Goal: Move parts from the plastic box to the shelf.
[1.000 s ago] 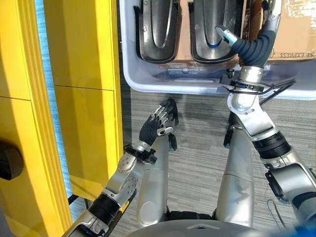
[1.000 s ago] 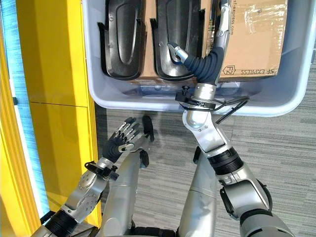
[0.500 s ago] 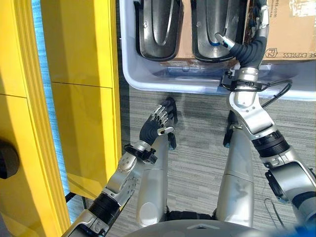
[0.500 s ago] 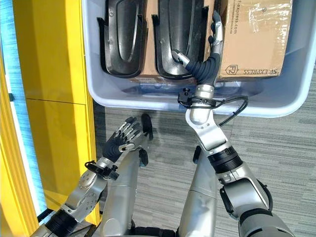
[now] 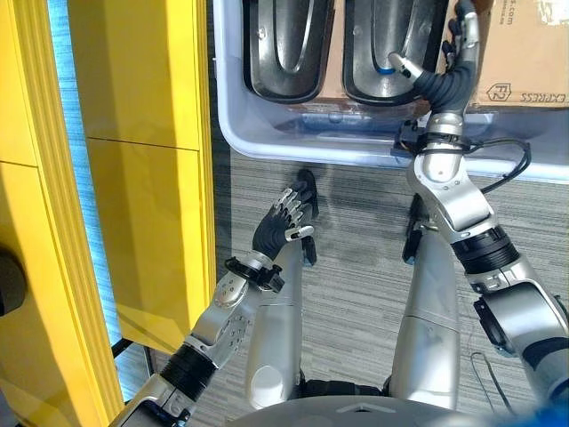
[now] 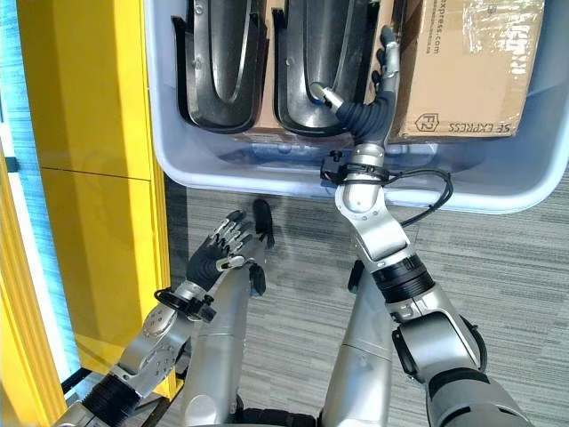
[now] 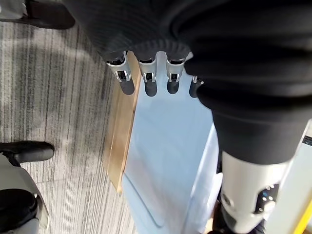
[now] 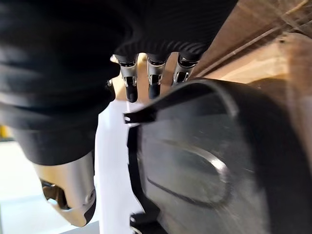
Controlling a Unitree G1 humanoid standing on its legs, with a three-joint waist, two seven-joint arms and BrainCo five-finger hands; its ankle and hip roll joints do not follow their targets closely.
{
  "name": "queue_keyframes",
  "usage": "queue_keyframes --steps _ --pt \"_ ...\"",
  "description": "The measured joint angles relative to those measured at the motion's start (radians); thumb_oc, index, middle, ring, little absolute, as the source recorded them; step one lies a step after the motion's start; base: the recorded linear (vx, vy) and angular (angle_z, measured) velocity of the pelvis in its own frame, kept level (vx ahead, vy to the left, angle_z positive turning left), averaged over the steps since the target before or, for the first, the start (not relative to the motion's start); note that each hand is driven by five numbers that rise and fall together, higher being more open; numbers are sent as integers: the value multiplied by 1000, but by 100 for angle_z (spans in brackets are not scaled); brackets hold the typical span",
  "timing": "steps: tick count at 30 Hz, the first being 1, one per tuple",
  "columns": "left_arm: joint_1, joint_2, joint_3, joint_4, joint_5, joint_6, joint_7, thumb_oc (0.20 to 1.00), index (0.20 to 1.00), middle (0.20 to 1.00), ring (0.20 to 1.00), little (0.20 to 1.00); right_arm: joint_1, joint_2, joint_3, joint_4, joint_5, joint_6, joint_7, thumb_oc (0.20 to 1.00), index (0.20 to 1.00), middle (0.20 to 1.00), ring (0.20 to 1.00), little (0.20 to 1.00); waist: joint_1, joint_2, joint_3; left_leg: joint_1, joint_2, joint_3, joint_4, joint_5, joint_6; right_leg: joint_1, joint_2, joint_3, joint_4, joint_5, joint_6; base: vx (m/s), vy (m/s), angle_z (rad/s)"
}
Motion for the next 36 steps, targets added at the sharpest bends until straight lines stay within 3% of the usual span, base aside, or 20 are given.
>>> queue_keyframes --steps 8,10,14,15,16,26,27,36 --pt "-15 -1 2 -1 27 0 5 1000 1000 1000 1000 1000 0 -2 2 8 20 27 13 1000 1000 1000 1000 1000 4 0 0 -10 -1 2 15 -1 -7 -11 -4 3 13 -3 0 11 16 0" --pt "-22 -1 2 0 26 1 5 1000 1000 1000 1000 1000 -9 -2 -17 37 80 41 11 482 482 482 482 482 5 0 0 -11 -1 0 24 -5 -2 -11 -4 3 26 -11 -7 23 -22 4" --pt "-22 -1 1 0 26 3 5 1000 1000 1000 1000 1000 -28 -4 -38 89 147 51 13 398 398 398 398 398 5 0 0 -11 4 -5 26 -6 -2 -11 2 1 30 -12 -9 11 -38 -1" --pt "-22 -1 1 0 26 4 5 1000 1000 1000 1000 1000 -44 -6 -37 110 151 60 26 225 225 225 225 225 4 0 0 -11 5 -6 27 -6 -2 -11 3 0 30 -11 -10 16 -41 0" --pt "-22 -1 1 0 26 4 5 1000 1000 1000 1000 1000 -67 -7 -37 120 158 71 47 200 200 200 200 200 5 0 0 -12 5 -7 27 -6 -2 -11 3 -1 30 -12 -10 17 -39 2" --pt "-36 0 3 -8 26 49 27 1000 1000 1000 1000 1000 -87 -17 -38 166 232 77 89 200 200 200 200 200 5 0 0 -29 10 -32 54 -10 -10 -3 2 -25 40 -17 -18 10 -22 3" --pt "-36 1 3 -8 26 50 28 1000 1000 1000 1000 1000 -84 -19 -39 171 238 74 90 1000 1000 1000 1000 1000 5 0 0 -29 9 -32 58 -11 -10 0 1 -26 39 -17 -18 0 0 0" --pt "-38 8 3 -14 25 51 29 1000 1000 1000 1000 1000 -33 -7 -61 178 326 11 104 1000 1000 1000 1000 1000 7 0 0 -7 7 -34 61 -15 -7 32 -2 -29 25 -15 -16 -3 33 0"
